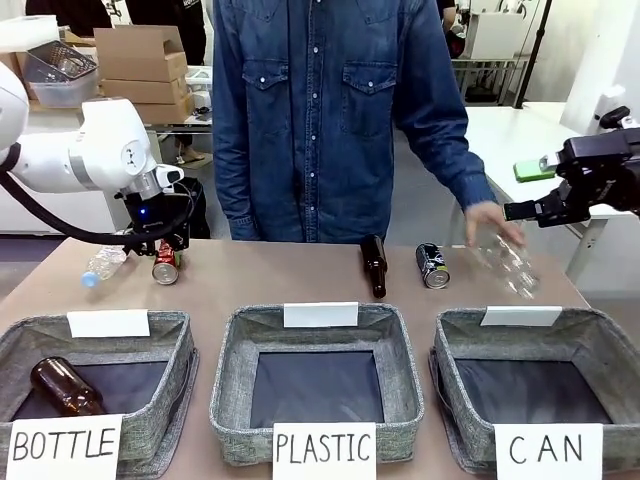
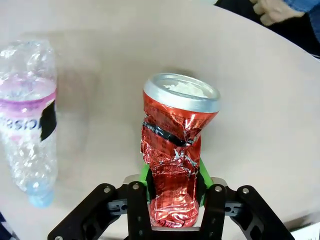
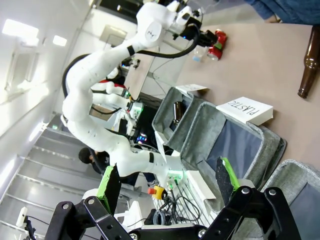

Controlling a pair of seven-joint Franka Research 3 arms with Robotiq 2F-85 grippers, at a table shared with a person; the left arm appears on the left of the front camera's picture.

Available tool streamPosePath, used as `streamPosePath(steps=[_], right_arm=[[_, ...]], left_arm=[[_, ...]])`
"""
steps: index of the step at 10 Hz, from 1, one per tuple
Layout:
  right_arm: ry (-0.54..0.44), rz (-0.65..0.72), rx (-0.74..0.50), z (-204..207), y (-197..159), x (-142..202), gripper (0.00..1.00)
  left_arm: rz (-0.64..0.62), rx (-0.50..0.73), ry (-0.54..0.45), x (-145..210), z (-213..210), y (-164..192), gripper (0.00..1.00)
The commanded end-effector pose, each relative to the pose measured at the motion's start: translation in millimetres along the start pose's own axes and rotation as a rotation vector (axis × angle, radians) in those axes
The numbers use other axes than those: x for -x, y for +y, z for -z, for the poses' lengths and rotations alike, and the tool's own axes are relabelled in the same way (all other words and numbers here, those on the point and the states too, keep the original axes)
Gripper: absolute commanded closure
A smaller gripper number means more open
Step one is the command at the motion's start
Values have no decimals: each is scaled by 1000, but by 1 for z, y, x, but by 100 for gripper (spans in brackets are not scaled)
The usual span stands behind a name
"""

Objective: Sort the can waste into the basket.
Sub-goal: Pick up the can waste from the table and place it in the right Fabric basket.

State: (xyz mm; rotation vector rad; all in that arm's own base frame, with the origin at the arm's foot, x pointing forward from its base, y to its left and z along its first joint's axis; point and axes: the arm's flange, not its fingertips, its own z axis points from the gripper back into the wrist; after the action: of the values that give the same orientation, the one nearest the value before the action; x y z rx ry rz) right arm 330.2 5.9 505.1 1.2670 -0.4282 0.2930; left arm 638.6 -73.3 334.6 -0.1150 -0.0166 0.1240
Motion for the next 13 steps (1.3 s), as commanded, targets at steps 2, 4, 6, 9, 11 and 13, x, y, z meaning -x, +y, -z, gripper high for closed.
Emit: streamPosePath(steps=[2, 4, 6, 9, 11, 13], right_arm=[[-14, -27, -19, 2, -1, -3, 0], [-14, -27, -19, 2, -1, -3, 0], [-14, -27, -19, 2, -1, -3, 0], [-14, -27, -19, 2, -1, -3, 0], [-14, -27, -19, 2, -1, -3, 0], [-14, -27, -19, 2, -1, -3, 0]], left_arm=[[230, 37, -90, 73, -108, 20, 100], [526, 158, -147, 163, -187, 38, 100], [710, 264, -181, 232, -222, 58, 100], [1181, 493, -168, 310, -233, 55, 100], [1046, 406, -205, 304, -238, 55, 100], [1152, 465, -204, 326, -238, 50, 63]])
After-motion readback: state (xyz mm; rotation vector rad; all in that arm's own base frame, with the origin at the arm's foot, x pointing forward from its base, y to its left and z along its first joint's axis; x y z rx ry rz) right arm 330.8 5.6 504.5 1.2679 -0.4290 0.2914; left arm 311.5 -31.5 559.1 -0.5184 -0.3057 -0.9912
